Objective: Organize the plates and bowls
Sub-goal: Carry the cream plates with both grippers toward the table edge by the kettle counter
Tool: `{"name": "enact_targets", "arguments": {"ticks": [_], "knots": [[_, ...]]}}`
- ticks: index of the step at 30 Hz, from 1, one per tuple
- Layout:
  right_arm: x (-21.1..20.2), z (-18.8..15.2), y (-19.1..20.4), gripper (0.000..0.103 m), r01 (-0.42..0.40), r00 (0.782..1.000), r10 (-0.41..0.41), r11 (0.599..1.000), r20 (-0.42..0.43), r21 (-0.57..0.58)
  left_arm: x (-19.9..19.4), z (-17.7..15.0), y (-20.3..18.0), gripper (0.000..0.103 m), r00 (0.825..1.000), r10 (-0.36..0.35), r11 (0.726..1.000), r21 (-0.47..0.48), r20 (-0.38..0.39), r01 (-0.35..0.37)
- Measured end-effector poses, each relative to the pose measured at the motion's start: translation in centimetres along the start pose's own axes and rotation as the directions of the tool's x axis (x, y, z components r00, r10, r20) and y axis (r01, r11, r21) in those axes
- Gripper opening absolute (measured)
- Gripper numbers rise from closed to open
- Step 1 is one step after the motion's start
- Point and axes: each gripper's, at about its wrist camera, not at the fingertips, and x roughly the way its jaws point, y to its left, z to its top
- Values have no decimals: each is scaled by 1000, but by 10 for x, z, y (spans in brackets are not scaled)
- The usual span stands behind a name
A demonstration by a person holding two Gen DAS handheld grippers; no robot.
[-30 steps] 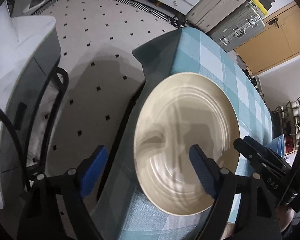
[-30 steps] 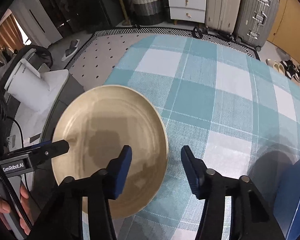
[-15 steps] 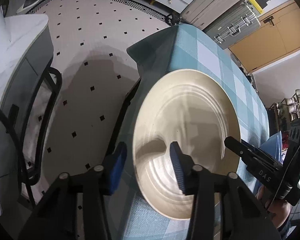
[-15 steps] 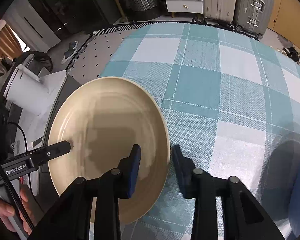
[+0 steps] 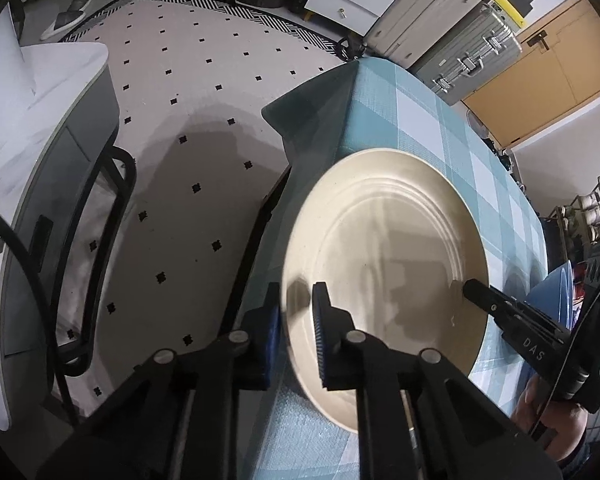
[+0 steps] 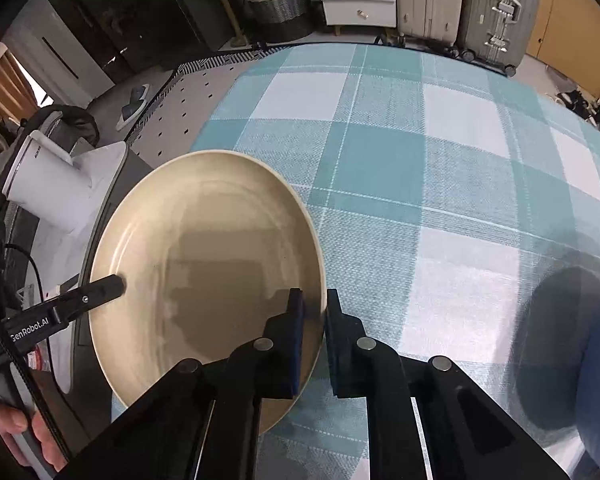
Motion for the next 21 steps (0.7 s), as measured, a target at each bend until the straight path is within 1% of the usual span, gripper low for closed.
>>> {"name": "enact_targets", "arguments": {"ticks": [8, 11, 14, 18, 21], "knots": [[-14, -9, -6, 8, -10, 1000, 10, 1000, 15, 15, -6, -8, -2, 12, 1000, 5, 1000, -16, -1, -5], [-21, -14, -10, 8, -16, 1000, 15, 1000, 17, 25, -11, -14, -3, 12, 1000, -13, 999, -40, 21, 14], [-27, -20, -14, 7, -10, 1000, 10, 999, 4, 33, -11, -23, -5, 12, 999, -25, 998, -64, 28, 26], [-35, -30, -19, 7, 1, 1000, -1, 999, 0, 35, -12, -33, -16, 12, 1000, -6, 999, -36, 24, 7], [-40, -38, -23, 7, 5, 1000, -5, 999, 0, 36, -16, -38, -22, 12, 1000, -10, 999, -30, 25, 10]]}}
